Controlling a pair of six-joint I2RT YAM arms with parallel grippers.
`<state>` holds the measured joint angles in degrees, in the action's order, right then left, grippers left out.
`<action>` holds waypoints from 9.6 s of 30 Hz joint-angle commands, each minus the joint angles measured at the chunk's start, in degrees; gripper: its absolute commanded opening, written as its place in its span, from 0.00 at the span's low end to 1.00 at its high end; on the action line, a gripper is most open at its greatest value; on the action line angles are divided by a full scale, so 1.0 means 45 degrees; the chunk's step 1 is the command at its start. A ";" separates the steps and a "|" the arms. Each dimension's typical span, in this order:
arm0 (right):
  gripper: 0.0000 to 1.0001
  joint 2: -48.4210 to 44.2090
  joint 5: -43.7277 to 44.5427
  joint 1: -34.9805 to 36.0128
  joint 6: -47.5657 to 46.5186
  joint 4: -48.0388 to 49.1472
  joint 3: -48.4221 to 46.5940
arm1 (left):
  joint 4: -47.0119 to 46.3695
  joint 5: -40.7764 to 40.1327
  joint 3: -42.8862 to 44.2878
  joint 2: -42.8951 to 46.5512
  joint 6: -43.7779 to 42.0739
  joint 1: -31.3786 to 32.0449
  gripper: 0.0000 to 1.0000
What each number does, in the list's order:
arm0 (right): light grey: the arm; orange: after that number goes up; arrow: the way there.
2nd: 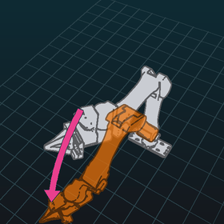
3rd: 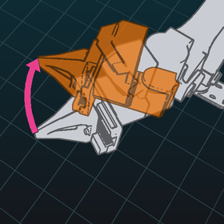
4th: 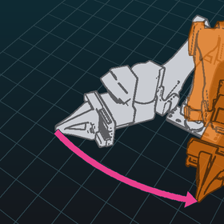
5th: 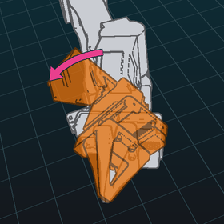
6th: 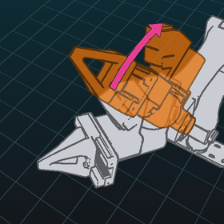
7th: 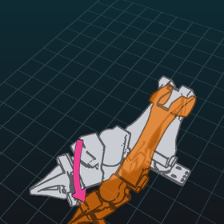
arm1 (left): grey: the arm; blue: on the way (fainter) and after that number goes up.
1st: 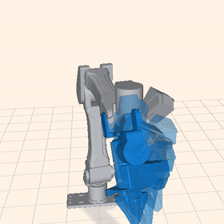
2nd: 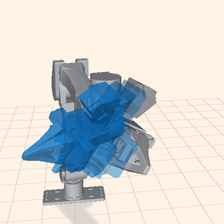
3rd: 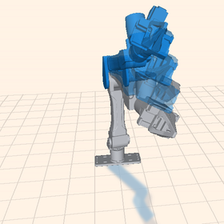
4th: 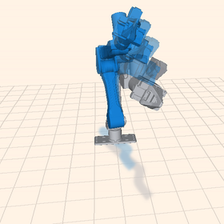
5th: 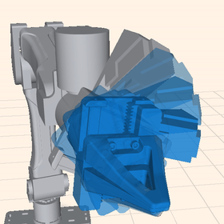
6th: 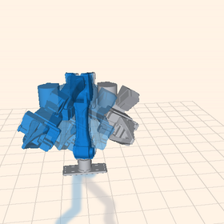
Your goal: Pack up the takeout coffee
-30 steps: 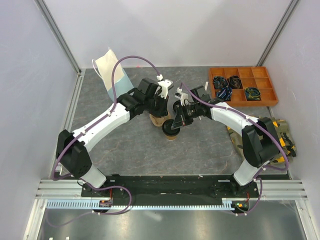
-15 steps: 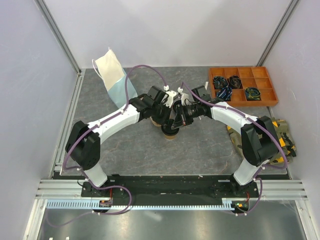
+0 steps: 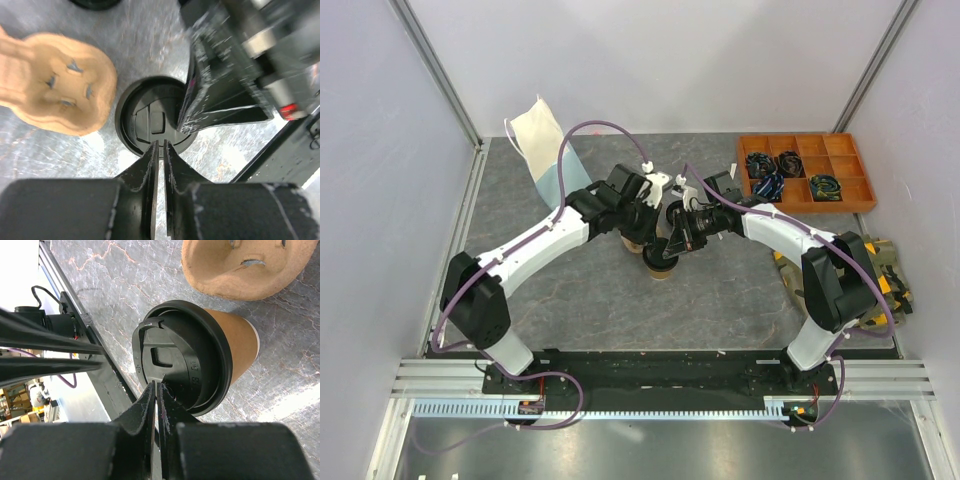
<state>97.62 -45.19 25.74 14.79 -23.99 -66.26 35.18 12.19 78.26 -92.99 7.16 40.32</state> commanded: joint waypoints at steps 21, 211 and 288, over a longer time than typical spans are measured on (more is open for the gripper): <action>0.11 0.0552 0.0569 -0.0055 -0.0376 -0.0216 0.0174 | -0.0142 -0.0364 -0.0712 -0.0684 -0.0048 -0.0189 0.10; 0.68 0.1176 1.2115 0.3754 -1.3835 -0.6114 -0.5195 | -0.5145 1.1318 0.1161 0.5528 0.5131 -1.0658 0.83; 0.00 -0.3371 0.7091 0.2912 -0.6234 -0.2114 -0.4067 | 0.3899 0.2680 0.6416 0.3830 -0.5770 -0.5736 0.75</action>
<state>88.55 -15.35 35.55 -10.07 -38.06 -86.56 49.39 25.36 101.45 -72.82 -16.21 14.39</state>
